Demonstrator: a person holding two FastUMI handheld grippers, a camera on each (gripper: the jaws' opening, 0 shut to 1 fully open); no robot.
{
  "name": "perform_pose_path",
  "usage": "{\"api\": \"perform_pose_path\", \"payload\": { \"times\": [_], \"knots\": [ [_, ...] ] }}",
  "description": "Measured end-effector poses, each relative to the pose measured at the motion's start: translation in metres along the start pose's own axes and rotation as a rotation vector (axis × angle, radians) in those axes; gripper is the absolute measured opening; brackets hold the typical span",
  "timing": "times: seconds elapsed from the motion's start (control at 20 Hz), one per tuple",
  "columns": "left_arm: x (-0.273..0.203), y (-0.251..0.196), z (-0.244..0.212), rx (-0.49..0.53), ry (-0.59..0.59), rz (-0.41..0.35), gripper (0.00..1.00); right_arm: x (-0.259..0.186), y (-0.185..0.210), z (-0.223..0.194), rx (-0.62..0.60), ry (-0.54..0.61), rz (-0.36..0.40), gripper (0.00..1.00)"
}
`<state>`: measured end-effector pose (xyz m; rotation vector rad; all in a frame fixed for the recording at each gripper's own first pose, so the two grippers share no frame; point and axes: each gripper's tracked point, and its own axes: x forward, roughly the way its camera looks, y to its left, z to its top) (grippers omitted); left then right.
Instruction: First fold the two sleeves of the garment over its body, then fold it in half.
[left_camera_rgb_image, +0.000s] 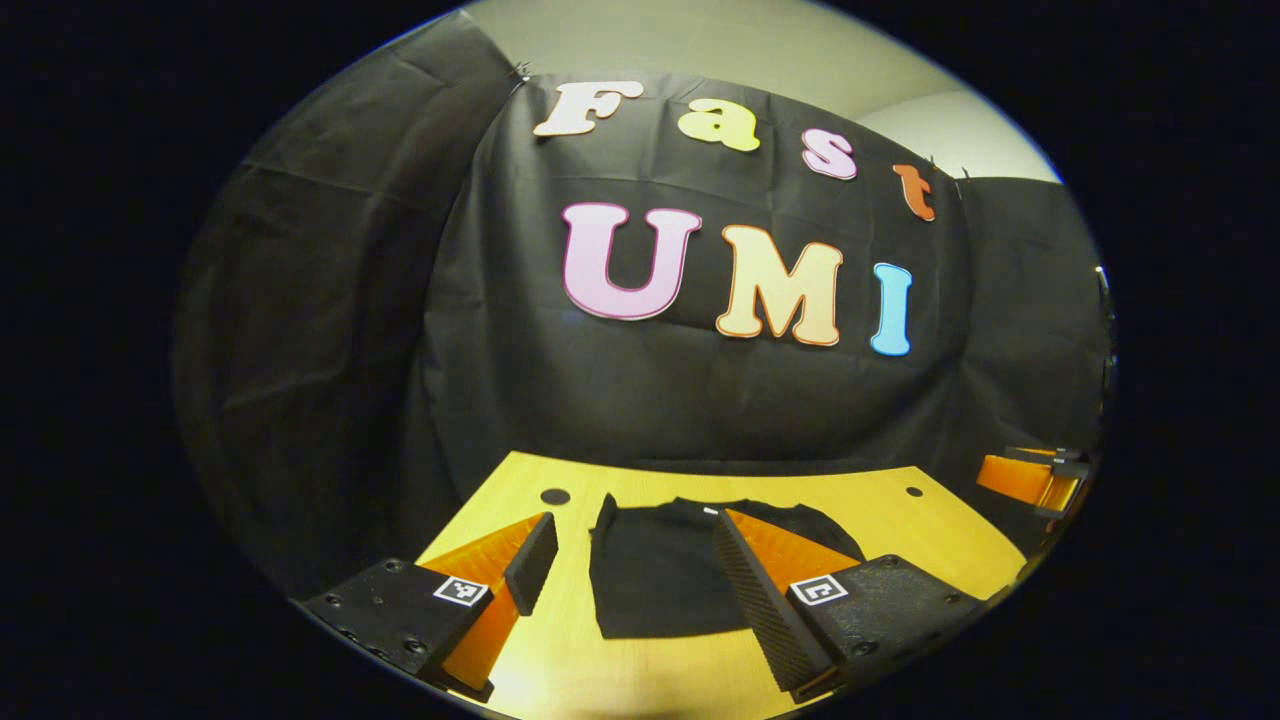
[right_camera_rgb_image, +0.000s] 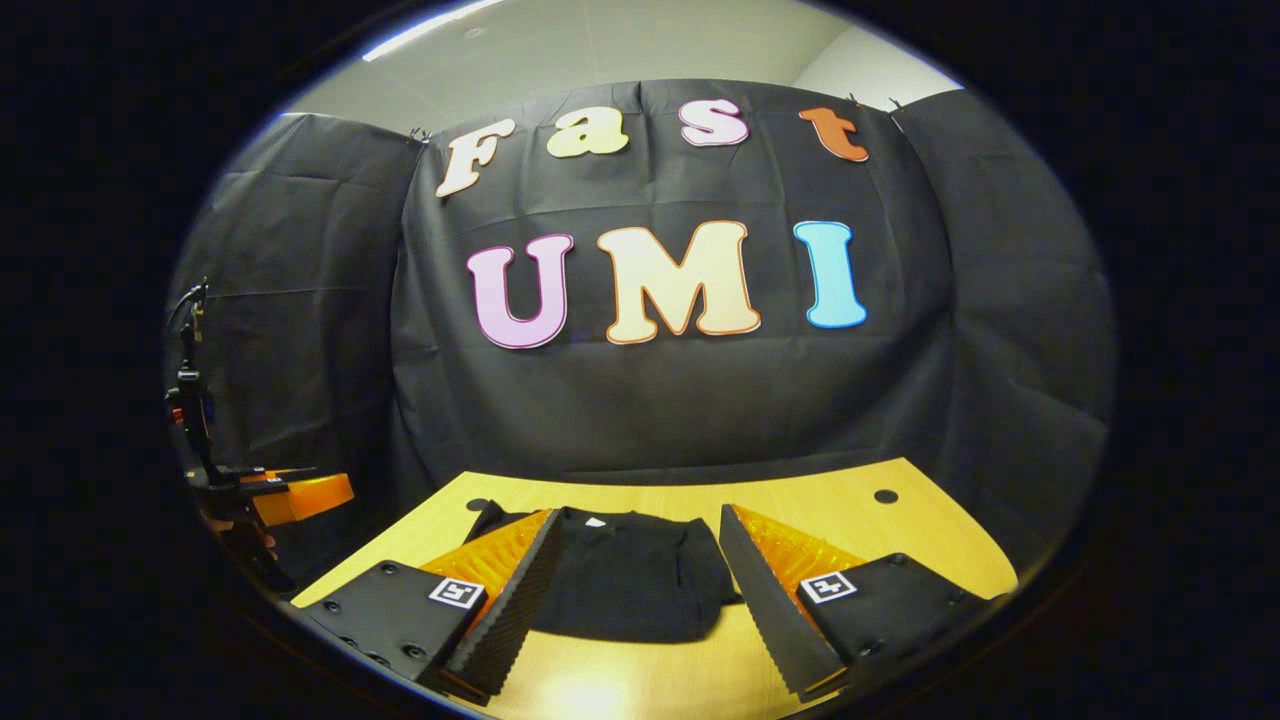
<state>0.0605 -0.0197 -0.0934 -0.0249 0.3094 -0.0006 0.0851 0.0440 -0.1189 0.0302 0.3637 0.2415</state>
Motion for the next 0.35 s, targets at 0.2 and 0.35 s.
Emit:
{"api": "perform_pose_path", "payload": {
  "times": [0.2,0.35],
  "knots": [
    [-0.032,0.015,-0.037,-0.043,0.077,0.051,0.94,-0.033,0.005,-0.029,0.049,0.036,0.014,0.98],
    [-0.051,0.027,-0.056,-0.034,0.109,0.084,0.94,-0.049,-0.005,-0.048,0.027,0.063,-0.014,0.97]
  ]
}}
